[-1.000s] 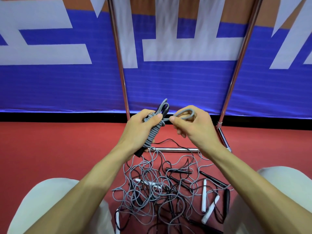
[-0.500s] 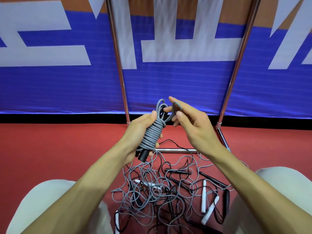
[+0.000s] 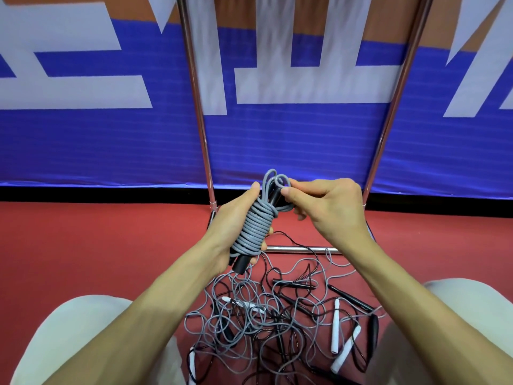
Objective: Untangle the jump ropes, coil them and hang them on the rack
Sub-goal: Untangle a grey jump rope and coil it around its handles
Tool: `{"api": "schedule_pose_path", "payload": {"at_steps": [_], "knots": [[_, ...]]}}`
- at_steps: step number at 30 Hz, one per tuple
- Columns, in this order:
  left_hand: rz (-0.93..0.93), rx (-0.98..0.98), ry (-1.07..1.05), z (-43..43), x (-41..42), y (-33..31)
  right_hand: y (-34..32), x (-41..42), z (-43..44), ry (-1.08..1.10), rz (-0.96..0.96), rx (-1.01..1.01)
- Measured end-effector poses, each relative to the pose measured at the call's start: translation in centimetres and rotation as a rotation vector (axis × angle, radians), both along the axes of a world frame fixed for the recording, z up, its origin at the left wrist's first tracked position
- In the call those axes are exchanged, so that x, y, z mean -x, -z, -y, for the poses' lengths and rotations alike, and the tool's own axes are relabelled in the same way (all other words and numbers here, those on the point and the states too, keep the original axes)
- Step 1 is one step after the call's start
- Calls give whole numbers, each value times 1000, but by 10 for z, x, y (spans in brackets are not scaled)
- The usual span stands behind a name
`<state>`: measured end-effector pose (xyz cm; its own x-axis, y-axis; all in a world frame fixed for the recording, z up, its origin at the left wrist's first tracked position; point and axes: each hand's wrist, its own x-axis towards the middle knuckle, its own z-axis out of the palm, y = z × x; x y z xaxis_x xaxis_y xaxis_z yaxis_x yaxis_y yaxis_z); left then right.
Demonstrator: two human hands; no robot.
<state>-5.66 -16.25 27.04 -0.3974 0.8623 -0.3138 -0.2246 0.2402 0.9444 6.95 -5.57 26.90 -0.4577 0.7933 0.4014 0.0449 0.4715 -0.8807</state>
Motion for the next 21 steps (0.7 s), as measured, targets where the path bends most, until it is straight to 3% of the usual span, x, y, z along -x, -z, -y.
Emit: {"api": "schedule_pose_path", "payload": {"at_steps": [5,8,13,18,21], "knots": [[-2,11,-68,-3,-2,4,2,-1,2,32,206,-310],[23,19,-93,-5,-2,6,2,-1,0,34,251,-389],[10,-31,-110,-6,-4,8,1,-4,-2,14,302,-416],[-126,-102,-110,-5,-3,6,-1,-6,2,16,336,-508],[-192,-104,-100,-5,-2,6,-4,-6,3,54,246,-351]]}}
